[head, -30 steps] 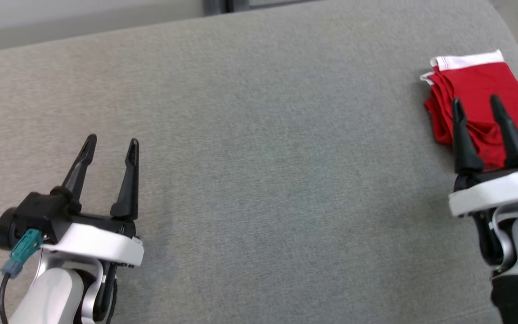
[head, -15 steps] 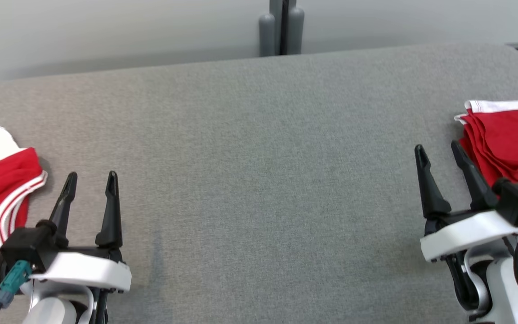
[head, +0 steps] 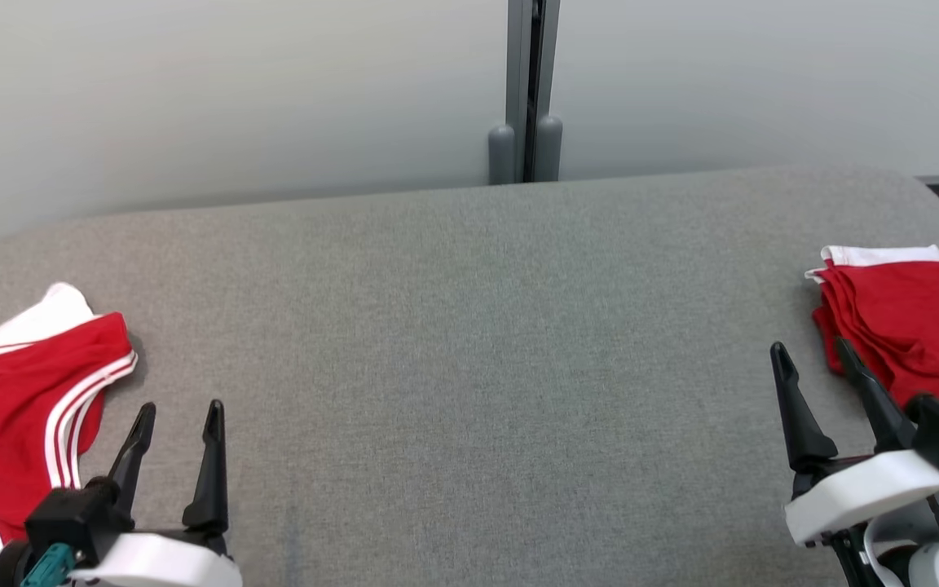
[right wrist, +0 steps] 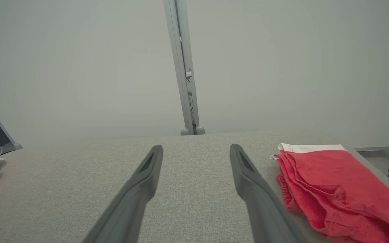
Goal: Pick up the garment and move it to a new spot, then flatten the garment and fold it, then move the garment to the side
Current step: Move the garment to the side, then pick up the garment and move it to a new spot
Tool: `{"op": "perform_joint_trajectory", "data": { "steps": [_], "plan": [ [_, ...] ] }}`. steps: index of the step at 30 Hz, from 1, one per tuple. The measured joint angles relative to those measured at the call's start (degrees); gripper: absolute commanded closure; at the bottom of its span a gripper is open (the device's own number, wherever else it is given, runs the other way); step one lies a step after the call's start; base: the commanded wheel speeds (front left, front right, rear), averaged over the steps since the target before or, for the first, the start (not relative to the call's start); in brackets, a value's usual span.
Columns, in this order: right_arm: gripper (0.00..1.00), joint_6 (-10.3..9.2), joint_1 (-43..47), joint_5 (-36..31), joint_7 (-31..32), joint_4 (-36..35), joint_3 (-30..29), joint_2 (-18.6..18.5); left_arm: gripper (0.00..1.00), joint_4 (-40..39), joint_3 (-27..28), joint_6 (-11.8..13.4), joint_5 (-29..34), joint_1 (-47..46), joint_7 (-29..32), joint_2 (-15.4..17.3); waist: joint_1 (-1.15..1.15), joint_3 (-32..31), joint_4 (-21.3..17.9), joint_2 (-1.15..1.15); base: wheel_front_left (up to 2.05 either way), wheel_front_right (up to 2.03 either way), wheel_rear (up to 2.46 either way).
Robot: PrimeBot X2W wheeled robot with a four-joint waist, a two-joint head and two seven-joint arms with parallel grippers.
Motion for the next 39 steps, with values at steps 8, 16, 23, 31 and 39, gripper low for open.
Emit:
{"op": "perform_joint_trajectory", "data": {
  "steps": [8, 16, 23, 31, 39],
  "plan": [
    [0.00, 0.00, 3.2, 0.0, 1.8, -2.6, -1.2, 0.0, 0.00, -1.4, 0.0, 1.0, -0.3, 3.3, 0.7, 0.8, 0.00, -2.9, 0.1, 0.00, 0.00, 0.00, 0.00],
    [0.00, 0.00, 4.7, 0.2, 2.6, -3.9, -1.7, 0.2, 0.00, -2.2, -0.3, 1.6, -0.4, 4.2, 1.5, 1.1, 0.00, -3.5, 0.4, 0.00, 0.00, 0.00, 0.00],
    [0.00, 0.00, 4.9, 0.4, 2.7, -4.1, -2.1, 0.4, 0.00, -2.5, -0.7, 1.7, -0.6, 4.2, 2.1, 1.1, 0.00, -3.4, 0.6, 0.00, 0.00, 0.00, 0.00],
    [0.00, 0.00, 4.9, 0.5, 2.7, -3.7, -2.2, 0.6, 0.00, -2.6, -0.9, 1.7, -0.9, 4.1, 2.5, 1.4, 0.00, -3.2, 0.6, 0.00, 0.00, 0.00, 0.00],
    [0.00, 0.00, 5.0, 0.5, 2.7, -3.3, -2.4, 0.8, 0.00, -2.9, -1.0, 1.9, -1.0, 4.0, 2.8, 1.7, 0.00, -2.9, 0.5, 0.00, 0.00, 0.00, 0.00]
  ]
}}
